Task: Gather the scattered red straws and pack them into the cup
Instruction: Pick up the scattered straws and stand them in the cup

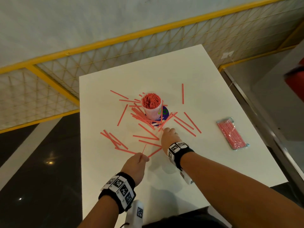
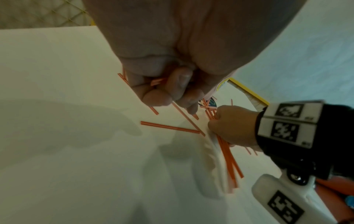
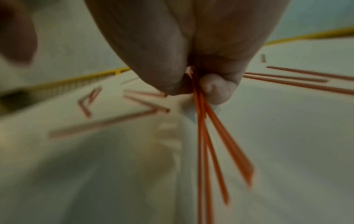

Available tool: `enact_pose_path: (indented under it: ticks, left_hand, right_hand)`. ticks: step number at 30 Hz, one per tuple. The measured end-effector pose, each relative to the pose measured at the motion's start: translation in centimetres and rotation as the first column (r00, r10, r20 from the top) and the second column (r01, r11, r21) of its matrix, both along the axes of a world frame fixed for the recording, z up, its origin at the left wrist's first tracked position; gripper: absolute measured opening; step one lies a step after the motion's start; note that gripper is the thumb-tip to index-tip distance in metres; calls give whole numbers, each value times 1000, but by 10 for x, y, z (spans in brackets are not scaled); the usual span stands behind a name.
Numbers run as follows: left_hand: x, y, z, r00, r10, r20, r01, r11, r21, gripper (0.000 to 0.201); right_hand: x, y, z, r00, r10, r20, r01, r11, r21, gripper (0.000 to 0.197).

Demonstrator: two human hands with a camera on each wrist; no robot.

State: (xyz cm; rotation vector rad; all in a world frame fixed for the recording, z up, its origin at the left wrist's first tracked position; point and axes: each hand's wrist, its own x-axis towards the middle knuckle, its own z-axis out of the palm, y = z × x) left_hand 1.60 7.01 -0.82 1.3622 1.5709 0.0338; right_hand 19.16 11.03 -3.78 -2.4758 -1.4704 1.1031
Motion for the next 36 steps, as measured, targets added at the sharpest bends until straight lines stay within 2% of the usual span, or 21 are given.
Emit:
enact_pose_path:
  ticks: [1, 2, 3, 4, 6, 7, 9, 11, 15, 18, 20, 23, 26, 30, 33, 36]
  left_hand:
    - [3, 1, 1, 999, 26, 22, -26, 1000, -3, 27]
    - [8, 3, 2, 998, 55, 43, -55, 998, -9, 27]
    - [13, 4, 4, 994, 86, 60, -85, 996, -15, 28]
    - [19, 6, 6, 990, 117, 73, -116, 993, -19, 29]
    - [31, 8, 8, 980, 173, 100, -171, 985, -25, 33]
    - [38, 10, 9, 974, 196, 116, -192, 980, -45, 37]
    - [52, 12, 14, 965, 216, 148, -199, 972, -121, 44]
    - [63, 12, 21, 975, 151, 165, -127, 981, -145, 50]
    - [79, 13, 42, 986, -34, 162, 36, 999, -8, 44]
    - [80, 17, 43, 971, -113, 210, 120, 993, -21, 31]
    - [78, 20, 39, 962, -194, 191, 205, 978, -42, 33]
    - [81, 19, 33, 954, -291, 75, 292, 957, 8, 34]
    - [87, 16, 34, 957, -290, -26, 292, 954, 68, 28]
    - [88, 11, 34, 945, -315, -83, 323, 941, 98, 36]
    - [85, 11, 33, 949, -307, -70, 314, 939, 138, 50]
    - [81, 13, 30, 949, -308, -67, 315, 910, 268, 53]
  right_hand:
    - [3, 0, 0, 998, -1, -59, 1, 1000, -4, 32]
    - [6, 2, -2, 993, 35, -114, -42, 997, -59, 26]
    - [14, 2, 0, 986, 127, -107, -140, 982, -124, 20]
    - [20, 0, 5, 979, 144, -145, -165, 975, -146, 18]
    - [31, 1, 16, 927, -98, -363, 33, 983, -180, 17]
    - [36, -1, 18, 908, -106, -406, 59, 990, -125, 17]
    - [40, -7, 18, 859, -166, -484, 124, 985, -118, 16]
    - [40, -13, 25, 787, -235, -570, 201, 972, -122, 16]
    - [45, -17, 35, 693, -280, -665, 282, 953, -108, 15]
    - [50, -17, 37, 701, -292, -650, 308, 947, -93, 12]
    - [52, -16, 41, 707, -325, -629, 339, 935, -102, 15]
    - [50, -15, 48, 705, -311, -637, 354, 933, -64, 13]
    - [49, -14, 54, 735, -297, -610, 373, 928, -2, 17]
    - [46, -11, 67, 722, -284, -632, 390, 920, 33, 14]
    - [45, -9, 70, 661, -341, -669, 458, 889, -1, 14]
    - [45, -6, 69, 524, -422, -740, 570, 819, -64, 8]
